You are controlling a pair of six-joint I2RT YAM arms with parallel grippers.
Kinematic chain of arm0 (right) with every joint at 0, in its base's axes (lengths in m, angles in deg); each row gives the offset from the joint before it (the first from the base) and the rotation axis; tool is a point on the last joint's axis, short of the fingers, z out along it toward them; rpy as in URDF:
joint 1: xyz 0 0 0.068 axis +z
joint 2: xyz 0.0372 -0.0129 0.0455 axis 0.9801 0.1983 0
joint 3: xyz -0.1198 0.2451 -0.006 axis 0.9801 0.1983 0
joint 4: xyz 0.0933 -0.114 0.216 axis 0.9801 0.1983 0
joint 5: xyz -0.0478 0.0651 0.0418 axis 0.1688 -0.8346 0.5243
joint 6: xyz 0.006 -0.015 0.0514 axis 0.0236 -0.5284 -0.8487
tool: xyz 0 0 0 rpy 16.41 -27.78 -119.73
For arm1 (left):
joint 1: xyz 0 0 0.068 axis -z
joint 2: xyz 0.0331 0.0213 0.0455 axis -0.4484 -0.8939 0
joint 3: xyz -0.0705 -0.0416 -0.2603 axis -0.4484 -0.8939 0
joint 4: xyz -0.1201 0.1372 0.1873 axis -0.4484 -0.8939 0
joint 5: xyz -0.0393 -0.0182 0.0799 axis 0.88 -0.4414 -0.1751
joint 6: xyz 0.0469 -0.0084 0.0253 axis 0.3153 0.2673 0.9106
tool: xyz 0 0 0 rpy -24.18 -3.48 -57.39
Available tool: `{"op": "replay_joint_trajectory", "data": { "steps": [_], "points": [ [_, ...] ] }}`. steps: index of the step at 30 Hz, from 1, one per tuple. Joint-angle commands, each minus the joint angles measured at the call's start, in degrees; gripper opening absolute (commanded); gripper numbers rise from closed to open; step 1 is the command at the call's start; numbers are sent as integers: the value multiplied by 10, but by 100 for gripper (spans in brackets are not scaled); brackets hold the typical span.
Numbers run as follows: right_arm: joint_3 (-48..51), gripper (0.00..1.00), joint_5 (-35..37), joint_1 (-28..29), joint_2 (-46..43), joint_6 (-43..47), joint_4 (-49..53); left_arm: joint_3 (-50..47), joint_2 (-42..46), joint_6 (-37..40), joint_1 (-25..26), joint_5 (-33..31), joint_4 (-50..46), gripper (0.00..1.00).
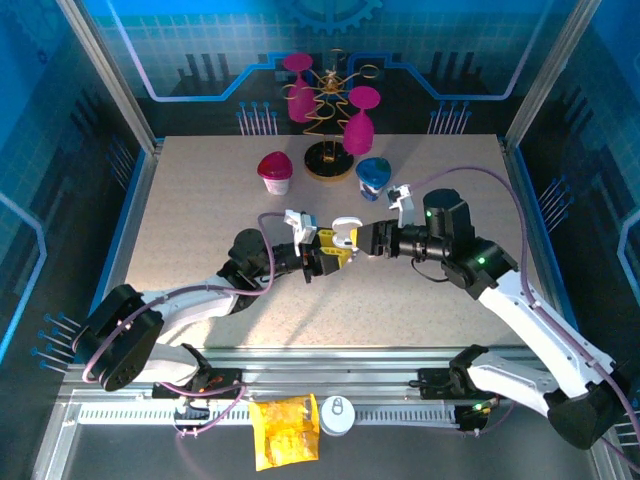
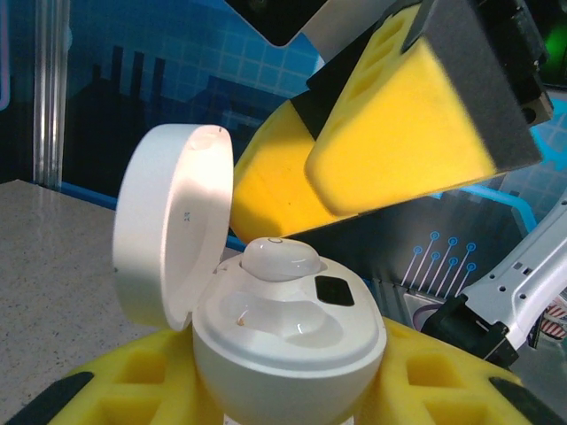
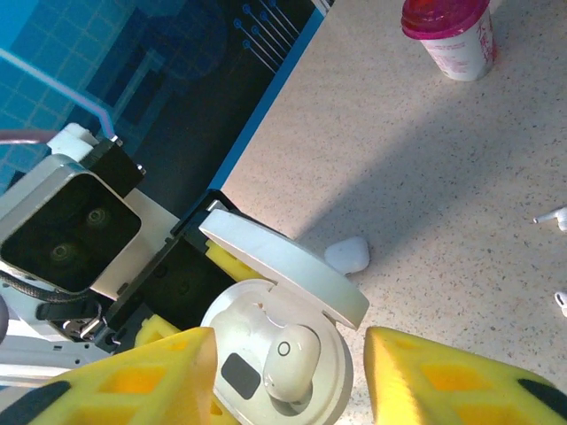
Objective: Insert wireless bluetooth earbuds into charging case
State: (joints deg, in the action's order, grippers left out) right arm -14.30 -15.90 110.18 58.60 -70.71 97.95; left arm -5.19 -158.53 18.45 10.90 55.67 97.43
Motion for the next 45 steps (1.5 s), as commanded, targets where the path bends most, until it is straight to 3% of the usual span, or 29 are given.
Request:
{"op": "replay_joint_trajectory", "data": {
  "steps": [1, 6, 14, 17, 24, 33, 45],
  "points": [
    [-4, 53, 14, 8, -27, 20, -6, 5, 16, 11, -3, 3, 26, 26],
    [17, 60, 45, 2, -77, 47, -29, -11, 22, 15, -14, -5, 30, 26],
    [95, 61, 138, -55, -108, 20, -58, -16, 53, 32, -24, -6, -3, 26],
    [109, 61, 148, -82, -65, 5, -37, -15, 61, 38, -24, -5, -17, 26],
    [130, 61, 177, -84, 76, 24, -57, -21, 81, 48, -24, -7, -35, 26],
    [81, 56, 199, -81, 267, 64, -43, -27, 93, 50, -24, -9, -41, 26],
    [-13, 55, 178, -81, 434, 121, -44, -29, 101, 49, -23, -8, -45, 26]
  ]
}}
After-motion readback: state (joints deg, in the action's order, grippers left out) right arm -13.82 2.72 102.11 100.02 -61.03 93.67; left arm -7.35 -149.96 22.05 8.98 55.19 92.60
